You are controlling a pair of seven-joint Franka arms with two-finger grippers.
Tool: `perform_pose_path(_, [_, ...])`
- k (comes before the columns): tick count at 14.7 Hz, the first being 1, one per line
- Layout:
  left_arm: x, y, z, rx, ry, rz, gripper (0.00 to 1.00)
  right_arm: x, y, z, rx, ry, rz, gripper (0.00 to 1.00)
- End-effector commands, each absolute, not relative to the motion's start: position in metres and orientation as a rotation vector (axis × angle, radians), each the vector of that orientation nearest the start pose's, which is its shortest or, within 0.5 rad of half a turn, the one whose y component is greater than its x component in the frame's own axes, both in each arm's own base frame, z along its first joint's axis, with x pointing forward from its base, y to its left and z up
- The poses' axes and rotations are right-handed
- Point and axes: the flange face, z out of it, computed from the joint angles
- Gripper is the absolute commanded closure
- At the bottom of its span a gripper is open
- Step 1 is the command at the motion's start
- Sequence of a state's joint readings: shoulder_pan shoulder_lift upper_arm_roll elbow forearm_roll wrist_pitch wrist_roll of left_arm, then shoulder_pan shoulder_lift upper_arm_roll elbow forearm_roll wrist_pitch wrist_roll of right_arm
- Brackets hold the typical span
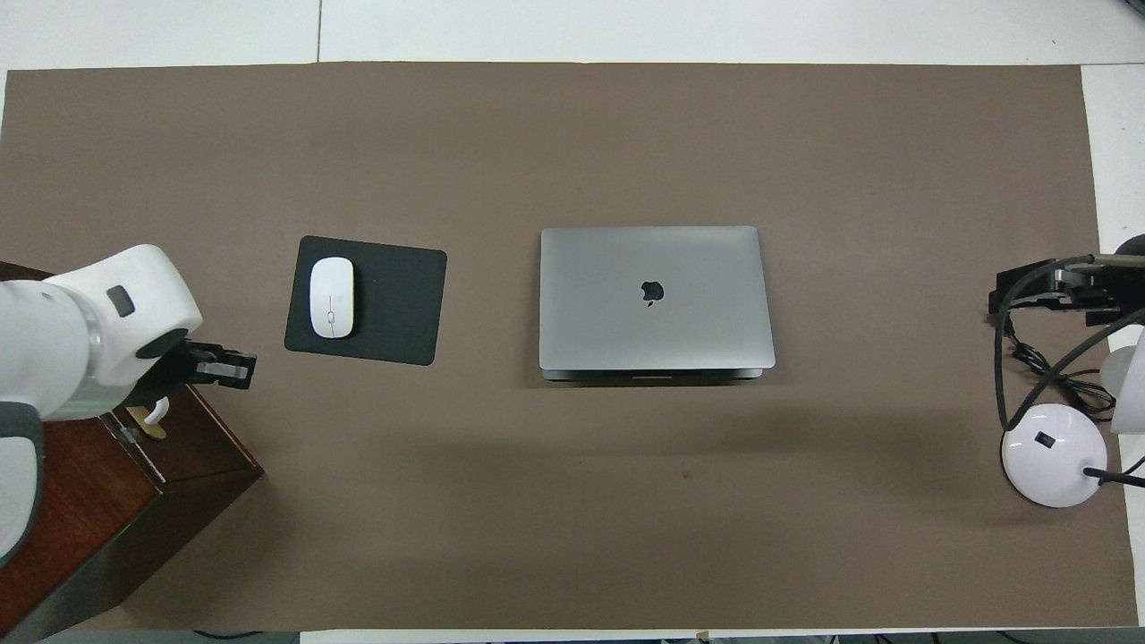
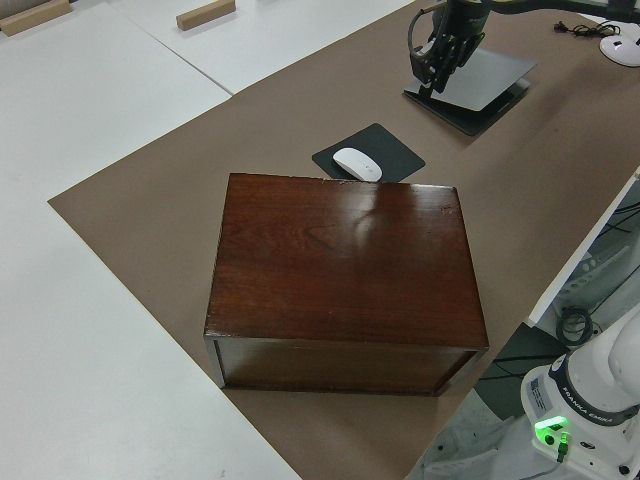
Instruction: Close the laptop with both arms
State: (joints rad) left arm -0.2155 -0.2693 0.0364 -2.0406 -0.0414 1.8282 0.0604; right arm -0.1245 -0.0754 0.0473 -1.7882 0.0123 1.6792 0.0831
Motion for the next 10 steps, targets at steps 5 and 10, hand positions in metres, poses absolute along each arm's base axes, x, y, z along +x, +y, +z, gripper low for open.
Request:
perform_pose_path(5, [0.490,-0.015,0.581,-3.167,0.119,-0.132,0.00,0.544,-0.048,0.589,-3.150,0.221,0.109,0.00])
perform_pose_path(10, [0.510,0.002,0.605,-3.171,0.055,-0.174,0.00,0.544,-0.044,0.599,-3.166,0.226,0.144,0.00])
